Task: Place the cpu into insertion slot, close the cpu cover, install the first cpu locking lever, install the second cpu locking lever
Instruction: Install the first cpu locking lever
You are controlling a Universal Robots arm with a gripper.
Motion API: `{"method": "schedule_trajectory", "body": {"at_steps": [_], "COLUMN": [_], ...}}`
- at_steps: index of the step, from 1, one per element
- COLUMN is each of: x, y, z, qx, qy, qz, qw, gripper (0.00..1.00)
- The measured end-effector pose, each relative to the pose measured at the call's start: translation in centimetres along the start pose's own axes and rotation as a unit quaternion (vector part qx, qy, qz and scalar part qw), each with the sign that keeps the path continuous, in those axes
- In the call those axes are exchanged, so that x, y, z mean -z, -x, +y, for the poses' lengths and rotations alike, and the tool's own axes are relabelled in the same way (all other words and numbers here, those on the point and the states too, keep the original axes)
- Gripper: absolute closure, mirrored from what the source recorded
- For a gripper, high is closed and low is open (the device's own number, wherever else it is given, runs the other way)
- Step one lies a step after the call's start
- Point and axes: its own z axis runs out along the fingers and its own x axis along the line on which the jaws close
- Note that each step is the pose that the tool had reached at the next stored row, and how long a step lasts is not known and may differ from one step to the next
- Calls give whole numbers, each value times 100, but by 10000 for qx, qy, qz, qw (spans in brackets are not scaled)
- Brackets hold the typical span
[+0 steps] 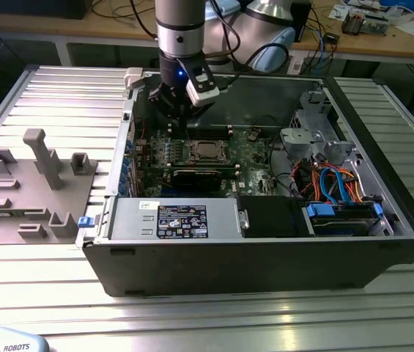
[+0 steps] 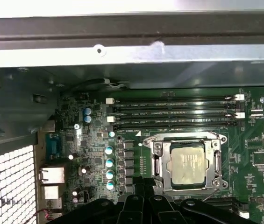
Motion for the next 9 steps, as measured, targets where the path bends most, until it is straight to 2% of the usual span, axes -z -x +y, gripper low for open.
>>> {"method": "schedule_trajectory", "body": {"at_steps": [4,9], "x": [5,11], "y": [-67,-86], "z": [69,136], "qx": [15,37], "qy": [1,1], "qz": [-3,-3], "qw": [10000,10000], "gripper": [89,89]}}
